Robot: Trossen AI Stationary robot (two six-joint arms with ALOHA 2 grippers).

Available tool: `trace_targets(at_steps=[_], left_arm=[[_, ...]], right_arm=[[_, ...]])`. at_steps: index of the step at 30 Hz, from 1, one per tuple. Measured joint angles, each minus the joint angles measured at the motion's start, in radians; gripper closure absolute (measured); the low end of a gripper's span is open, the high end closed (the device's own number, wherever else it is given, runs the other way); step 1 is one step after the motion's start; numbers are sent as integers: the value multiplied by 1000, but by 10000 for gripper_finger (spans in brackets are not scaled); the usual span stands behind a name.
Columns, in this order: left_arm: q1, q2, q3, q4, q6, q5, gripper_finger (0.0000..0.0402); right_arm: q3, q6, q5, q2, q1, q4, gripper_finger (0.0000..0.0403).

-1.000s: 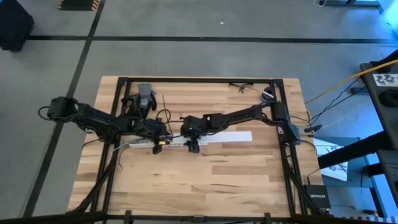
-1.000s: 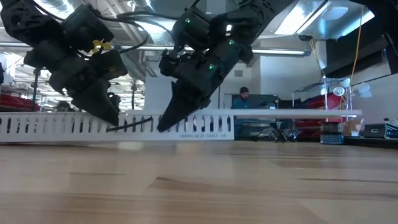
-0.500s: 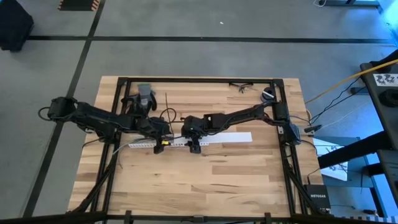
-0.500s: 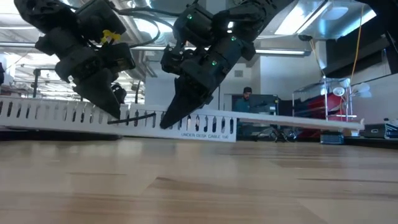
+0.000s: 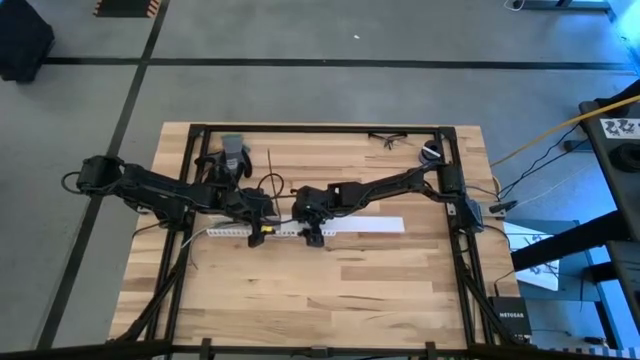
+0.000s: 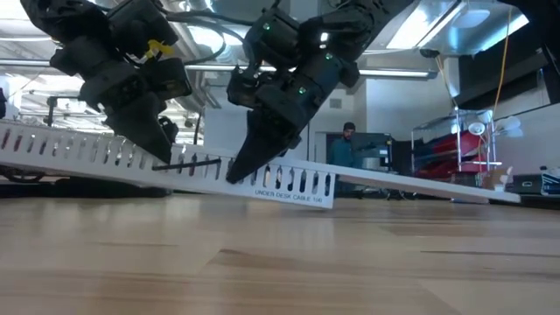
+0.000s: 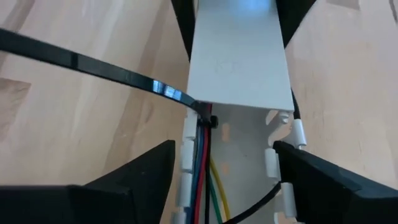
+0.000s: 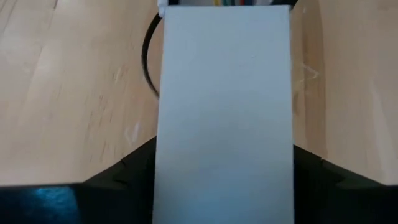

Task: Ziptie cables
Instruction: Close the white cable duct with the lid

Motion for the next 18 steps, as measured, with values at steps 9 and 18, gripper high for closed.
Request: trace_targets(at_steps=[9,18], left_arm=[[0,0,0,4,2,-24,137],[-3,-20,19,-27,17,9,137]], right_arm=[[46,-3,6,-2,-7,-73,61],[146,-52,56,-21,-6,-180,62]])
